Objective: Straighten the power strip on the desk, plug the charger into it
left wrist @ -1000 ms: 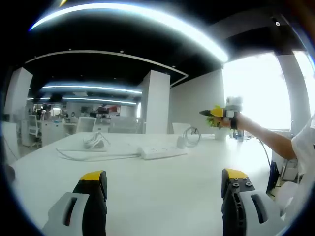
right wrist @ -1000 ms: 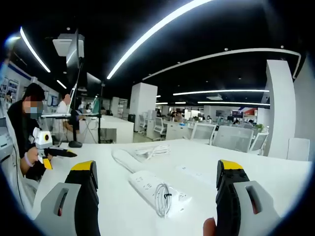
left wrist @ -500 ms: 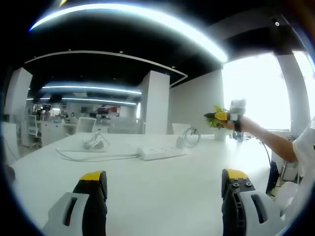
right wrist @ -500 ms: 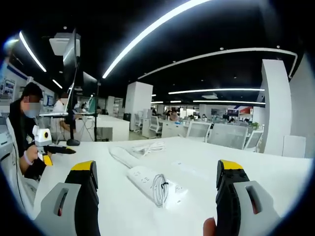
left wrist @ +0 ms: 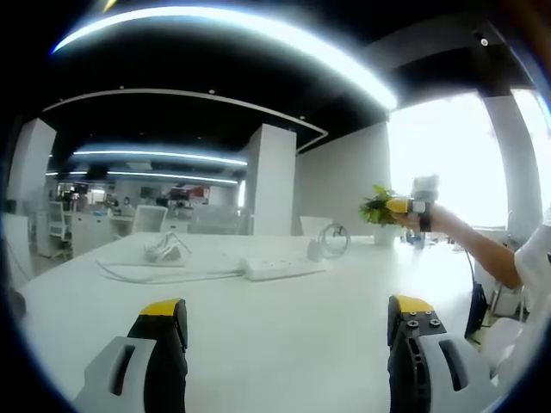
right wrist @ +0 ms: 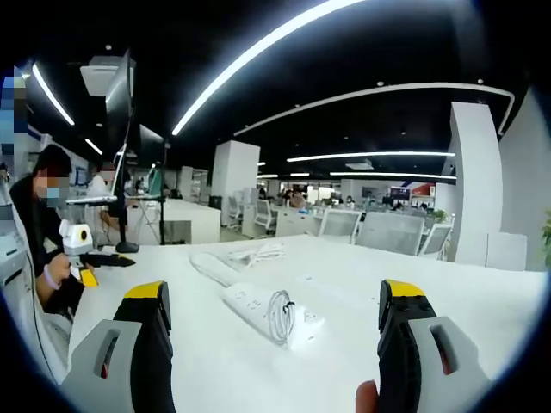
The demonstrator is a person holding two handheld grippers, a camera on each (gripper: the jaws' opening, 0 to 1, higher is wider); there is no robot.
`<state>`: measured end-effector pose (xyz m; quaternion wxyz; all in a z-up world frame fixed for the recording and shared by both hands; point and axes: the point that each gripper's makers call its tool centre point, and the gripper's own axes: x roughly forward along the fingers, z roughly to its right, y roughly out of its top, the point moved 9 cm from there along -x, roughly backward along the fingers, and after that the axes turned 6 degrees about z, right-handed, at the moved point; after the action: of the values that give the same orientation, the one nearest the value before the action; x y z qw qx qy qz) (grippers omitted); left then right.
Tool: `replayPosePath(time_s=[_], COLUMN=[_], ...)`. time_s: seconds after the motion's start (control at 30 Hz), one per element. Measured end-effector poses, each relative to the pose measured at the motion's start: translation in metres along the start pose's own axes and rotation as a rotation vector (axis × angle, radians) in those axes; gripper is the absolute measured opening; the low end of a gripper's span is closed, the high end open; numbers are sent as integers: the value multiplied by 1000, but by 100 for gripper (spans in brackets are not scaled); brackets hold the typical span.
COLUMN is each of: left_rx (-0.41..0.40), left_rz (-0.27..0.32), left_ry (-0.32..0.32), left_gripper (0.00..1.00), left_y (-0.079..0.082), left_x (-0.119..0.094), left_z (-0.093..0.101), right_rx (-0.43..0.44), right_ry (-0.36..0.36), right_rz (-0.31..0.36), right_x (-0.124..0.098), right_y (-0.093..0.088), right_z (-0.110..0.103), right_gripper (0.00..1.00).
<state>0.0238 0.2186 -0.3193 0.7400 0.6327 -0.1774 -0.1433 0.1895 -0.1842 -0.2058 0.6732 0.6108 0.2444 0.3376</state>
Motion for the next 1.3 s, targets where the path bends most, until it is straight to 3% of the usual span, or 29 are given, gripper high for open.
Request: replayPosePath(time_s=[0.4, 1.3], left_rx=[-1, -1], left_rz=[-3, -1], left_ry=[-4, 10], left_gripper=[99, 99], left_y=[-1, 0], left_x=[1, -1], left_z=[0, -5], right_rx=[23, 39], right_ry=[-30, -95], right_rz=[-6, -31], right_x=[-21, -64], right_y=[-2, -24], right_z=[-3, -11], right_gripper=[100, 100])
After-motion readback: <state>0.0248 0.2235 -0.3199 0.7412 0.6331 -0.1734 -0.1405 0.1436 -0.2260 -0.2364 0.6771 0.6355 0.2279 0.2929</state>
